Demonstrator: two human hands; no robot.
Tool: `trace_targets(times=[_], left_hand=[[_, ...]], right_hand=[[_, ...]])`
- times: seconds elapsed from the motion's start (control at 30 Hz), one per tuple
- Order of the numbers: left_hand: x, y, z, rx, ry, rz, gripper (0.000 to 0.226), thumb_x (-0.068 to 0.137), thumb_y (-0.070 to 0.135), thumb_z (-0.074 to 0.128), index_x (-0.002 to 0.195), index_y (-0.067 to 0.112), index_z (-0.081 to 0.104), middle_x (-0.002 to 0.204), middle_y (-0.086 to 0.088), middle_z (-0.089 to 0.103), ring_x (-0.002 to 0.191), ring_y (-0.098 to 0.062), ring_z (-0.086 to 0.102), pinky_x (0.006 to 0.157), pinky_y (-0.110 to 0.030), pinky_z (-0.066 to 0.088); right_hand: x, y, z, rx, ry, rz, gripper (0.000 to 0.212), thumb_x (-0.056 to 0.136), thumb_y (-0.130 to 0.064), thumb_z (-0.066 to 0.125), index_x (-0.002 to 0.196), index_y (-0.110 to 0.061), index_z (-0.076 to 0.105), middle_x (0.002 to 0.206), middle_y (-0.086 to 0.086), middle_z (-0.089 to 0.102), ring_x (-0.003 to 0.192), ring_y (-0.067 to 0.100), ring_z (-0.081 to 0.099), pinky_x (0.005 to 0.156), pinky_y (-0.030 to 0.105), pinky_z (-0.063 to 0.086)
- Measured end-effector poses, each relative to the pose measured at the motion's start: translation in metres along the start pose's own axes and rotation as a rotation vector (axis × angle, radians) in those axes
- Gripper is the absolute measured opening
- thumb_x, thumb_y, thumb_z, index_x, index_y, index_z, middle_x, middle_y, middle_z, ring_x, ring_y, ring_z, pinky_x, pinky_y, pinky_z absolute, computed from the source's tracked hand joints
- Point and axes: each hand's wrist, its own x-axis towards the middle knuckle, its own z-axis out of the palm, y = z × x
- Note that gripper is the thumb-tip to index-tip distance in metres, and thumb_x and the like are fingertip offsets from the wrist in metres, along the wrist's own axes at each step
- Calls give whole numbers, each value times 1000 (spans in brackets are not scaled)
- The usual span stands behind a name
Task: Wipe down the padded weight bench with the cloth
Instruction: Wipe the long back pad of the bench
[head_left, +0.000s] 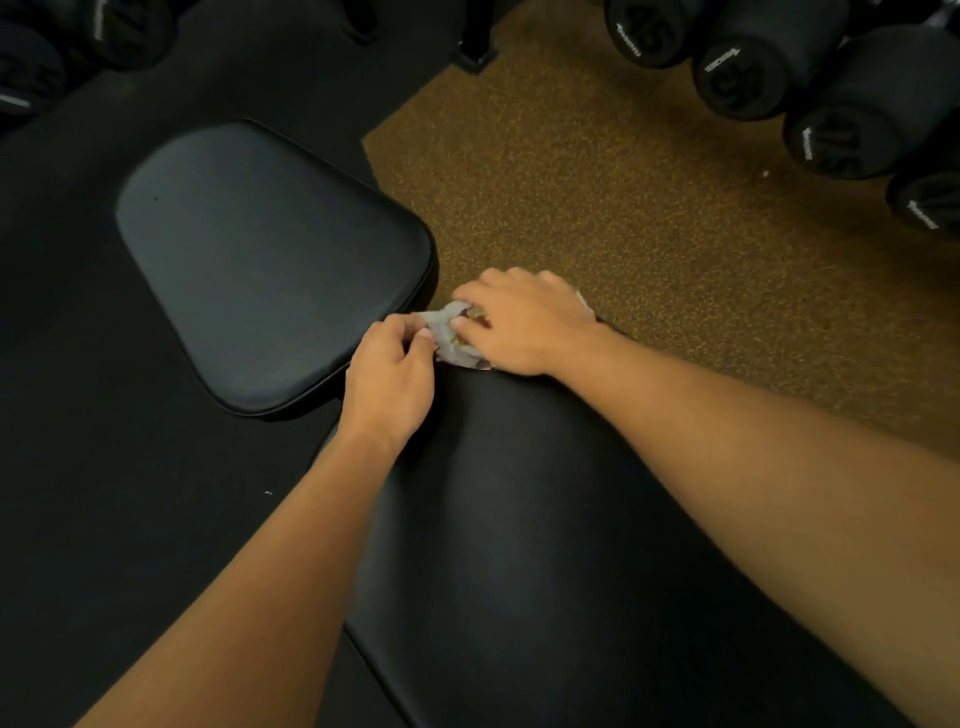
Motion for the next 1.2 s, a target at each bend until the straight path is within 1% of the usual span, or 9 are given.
trace_targets(times=[0.13,0.37,0.5,0.67,0.73,0.83,1.03,1.13,1.2], left_hand=[[-7,-3,-10,39,10,17,24,96,23,48,113,15,62,112,1,59,101,-10,54,90,-21,38],[-15,-14,-20,15,201,26,14,91,20,50,93,19,64,98,-1,62,90,-12,55,79,-23,37],[-16,-18,-24,-42,223,-38,13,92,20,50,90,21,63,100,-4,61,89,-12,54,78,-22,35],[-20,-19,-26,-26,170,-38,16,94,25,49,95,23,65,100,-1,61,80,-4,53,77,-22,34],[-21,-19,-25,-39,183,-31,16,93,24,49,95,24,65,101,0,61,83,-5,54,78,-22,35],[-23,-21,-22,-56,213,-10,14,92,21,50,92,24,64,100,-1,62,90,-11,56,80,-23,37],[-37,-18,-30,-11,222,-10,15,91,19,52,89,26,65,98,2,61,89,-7,53,81,-21,35],[-42,-23,-43,-12,185,-81,19,92,18,50,89,28,66,101,2,62,94,-10,55,85,-28,40],[-48,-28,-48,42,168,-103,23,91,16,49,96,23,71,106,-1,64,99,-14,56,86,-29,40]], right_hand=[[12,3,-6,11,-97,315,51,93,-47,28,122,-18,58,128,11,57,116,32,53,86,43,36],[-30,-81,32,-123,89,-85,41,90,-38,40,125,-19,51,126,3,50,127,28,36,113,52,13],[-24,-57,26,-53,99,-285,42,93,-39,40,129,-22,54,126,0,55,123,22,44,103,40,26],[8,-15,6,-145,35,131,47,97,-41,29,120,-14,59,126,9,59,118,27,49,103,47,31],[2,-29,10,-199,50,125,47,97,-41,28,119,-14,59,124,9,59,118,28,50,108,51,24],[-23,-65,22,-174,108,49,45,94,-39,32,129,-14,49,134,8,49,131,29,35,114,52,11],[-65,-110,31,-29,-34,-106,70,92,-36,38,152,-9,12,160,14,11,148,28,0,118,46,-4],[-68,-109,23,179,-82,-202,64,89,-28,50,147,-8,29,155,13,27,145,27,15,118,41,8],[-66,-99,13,353,-122,-227,47,88,-18,52,135,-13,47,140,9,47,132,26,37,105,36,29]])
